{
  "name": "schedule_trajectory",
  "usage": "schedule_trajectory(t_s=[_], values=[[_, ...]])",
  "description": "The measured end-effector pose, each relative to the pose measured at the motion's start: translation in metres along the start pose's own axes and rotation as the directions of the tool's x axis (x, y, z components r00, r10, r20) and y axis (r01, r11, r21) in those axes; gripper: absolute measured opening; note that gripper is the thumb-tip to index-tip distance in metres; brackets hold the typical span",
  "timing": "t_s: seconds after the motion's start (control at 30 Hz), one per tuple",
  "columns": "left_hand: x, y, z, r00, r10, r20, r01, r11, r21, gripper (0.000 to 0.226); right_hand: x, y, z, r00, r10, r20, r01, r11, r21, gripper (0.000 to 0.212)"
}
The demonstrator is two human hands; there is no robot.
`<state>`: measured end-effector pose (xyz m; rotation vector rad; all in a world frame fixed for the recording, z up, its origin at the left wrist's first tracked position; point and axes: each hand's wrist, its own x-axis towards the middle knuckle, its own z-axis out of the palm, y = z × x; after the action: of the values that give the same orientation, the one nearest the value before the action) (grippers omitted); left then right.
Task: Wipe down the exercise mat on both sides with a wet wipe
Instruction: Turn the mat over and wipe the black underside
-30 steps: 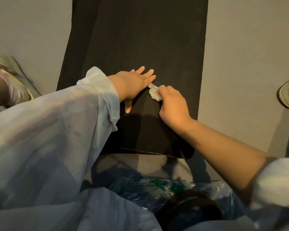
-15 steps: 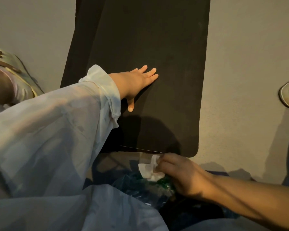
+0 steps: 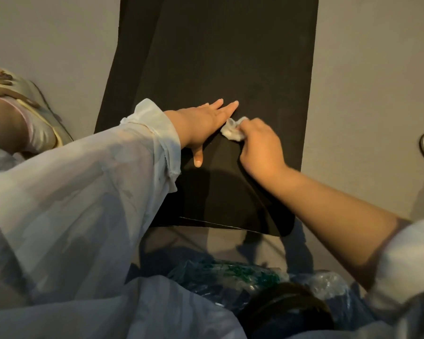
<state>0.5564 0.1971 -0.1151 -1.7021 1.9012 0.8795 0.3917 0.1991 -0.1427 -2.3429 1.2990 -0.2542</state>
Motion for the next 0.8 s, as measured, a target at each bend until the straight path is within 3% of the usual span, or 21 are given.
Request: schedule_trajectory(t_s=[0.27,0.6,0.8], values=[[0.0,-0.002,-0.001,0.999,0.024,-0.021,-0.023,1.0,0.018,0.155,-0.046,-0.008,-0.005,0.968,-0.157,0.194,0.17,0.984,-0.05,0.029],[-0.002,-0.001,0.002,0.997,0.034,-0.065,-0.029,0.996,0.084,0.154,-0.096,-0.021,-0.003,0.929,-0.183,0.321,0.193,0.981,0.001,0.038],[-0.012,0.007,-0.001,0.989,0.135,-0.057,-0.106,0.925,0.364,0.141,-0.117,-0.023,-0.003,0.897,-0.233,0.377,0.234,0.971,0.044,0.043]])
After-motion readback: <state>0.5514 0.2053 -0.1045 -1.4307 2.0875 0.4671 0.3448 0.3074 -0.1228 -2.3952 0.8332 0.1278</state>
